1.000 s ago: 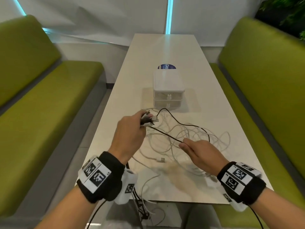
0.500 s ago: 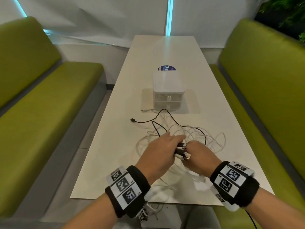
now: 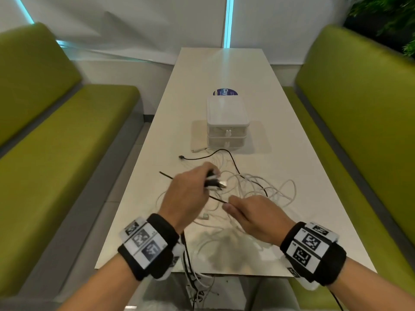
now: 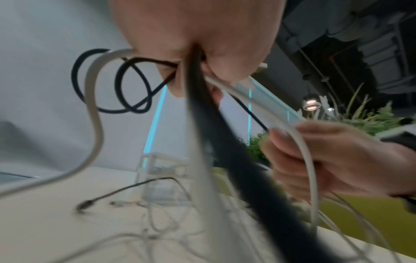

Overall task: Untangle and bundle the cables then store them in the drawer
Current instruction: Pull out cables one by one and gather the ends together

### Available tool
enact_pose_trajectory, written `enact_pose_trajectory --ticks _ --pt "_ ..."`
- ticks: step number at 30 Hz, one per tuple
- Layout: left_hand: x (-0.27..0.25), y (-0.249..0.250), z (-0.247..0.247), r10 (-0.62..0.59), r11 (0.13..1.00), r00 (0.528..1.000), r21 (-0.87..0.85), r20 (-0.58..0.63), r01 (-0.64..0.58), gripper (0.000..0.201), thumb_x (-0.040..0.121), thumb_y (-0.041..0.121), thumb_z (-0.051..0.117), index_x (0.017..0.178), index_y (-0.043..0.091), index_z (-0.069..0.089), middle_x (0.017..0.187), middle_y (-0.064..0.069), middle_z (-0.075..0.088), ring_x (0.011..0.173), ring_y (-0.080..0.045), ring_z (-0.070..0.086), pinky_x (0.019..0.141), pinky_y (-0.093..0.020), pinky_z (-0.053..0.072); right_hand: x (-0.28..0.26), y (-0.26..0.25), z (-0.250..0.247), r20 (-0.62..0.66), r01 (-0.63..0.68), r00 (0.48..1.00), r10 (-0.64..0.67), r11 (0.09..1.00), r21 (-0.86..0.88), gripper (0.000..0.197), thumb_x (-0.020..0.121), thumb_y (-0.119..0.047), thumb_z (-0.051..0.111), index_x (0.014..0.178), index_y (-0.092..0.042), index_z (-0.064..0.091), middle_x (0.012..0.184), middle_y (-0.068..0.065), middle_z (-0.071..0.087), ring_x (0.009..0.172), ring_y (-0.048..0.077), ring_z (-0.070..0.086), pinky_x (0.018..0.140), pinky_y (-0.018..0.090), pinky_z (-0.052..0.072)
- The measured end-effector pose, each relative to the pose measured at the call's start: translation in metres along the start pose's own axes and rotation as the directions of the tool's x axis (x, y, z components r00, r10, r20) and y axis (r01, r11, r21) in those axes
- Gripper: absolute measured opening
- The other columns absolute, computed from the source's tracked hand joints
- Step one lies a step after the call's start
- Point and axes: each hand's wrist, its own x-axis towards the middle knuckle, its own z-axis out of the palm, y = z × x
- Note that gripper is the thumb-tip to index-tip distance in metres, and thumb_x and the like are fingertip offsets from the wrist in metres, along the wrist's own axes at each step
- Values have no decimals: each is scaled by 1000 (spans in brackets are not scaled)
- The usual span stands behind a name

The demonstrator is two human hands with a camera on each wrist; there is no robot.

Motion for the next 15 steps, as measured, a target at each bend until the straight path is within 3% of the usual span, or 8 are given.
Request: enact_pose_trajectory --ticks 3,5,7,10,13,15 --pt "7 -18 -21 -48 998 985 40 -163 55 38 78 -3 47 108 14 63 87 -4 73 76 -21 69 67 -24 49 -5 19 -1 14 -39 999 40 999 -27 47 92 -63 6 78 -28 34 58 -3 47 57 23 50 57 39 42" --pt "10 -19 -25 -56 991 982 111 -182 77 37 77 -7 55 107 13 64 84 -4 72 72 -24 66 65 -21 42 -3 21 -3 32 -74 997 75 996 -44 46 91 -61 7 78 -26 35 57 -5 45 57 22 47 58 39 42" --pt "9 -12 -20 -36 990 993 134 -116 52 37 79 -3 52 109 15 63 87 -3 73 76 -24 67 67 -26 48 0 19 -5 36 -85 996 87 994 -63 46 91 -60 8 78 -26 35 56 -6 41 56 21 44 59 39 42" --pt "8 1 -7 30 993 997 109 69 -37 49 75 7 43 119 20 59 100 -3 71 94 -24 66 80 -41 53 4 15 -6 19 -87 996 89 993 -85 44 96 -58 15 78 -25 38 57 -4 44 56 22 43 58 38 41" --pt "7 21 9 31 993 962 100 273 -60 47 82 9 45 126 23 56 112 -1 69 104 -24 62 88 -40 48 8 11 -8 45 -143 988 148 984 -104 35 100 -46 31 93 -21 54 67 5 56 62 27 52 60 38 42" --pt "5 30 23 -9 968 931 238 366 -85 39 88 13 46 125 25 53 112 1 67 102 -25 61 82 -37 47 10 8 -9 66 -187 978 199 970 -155 25 99 -34 40 103 -18 60 81 10 65 74 30 60 64 38 45"
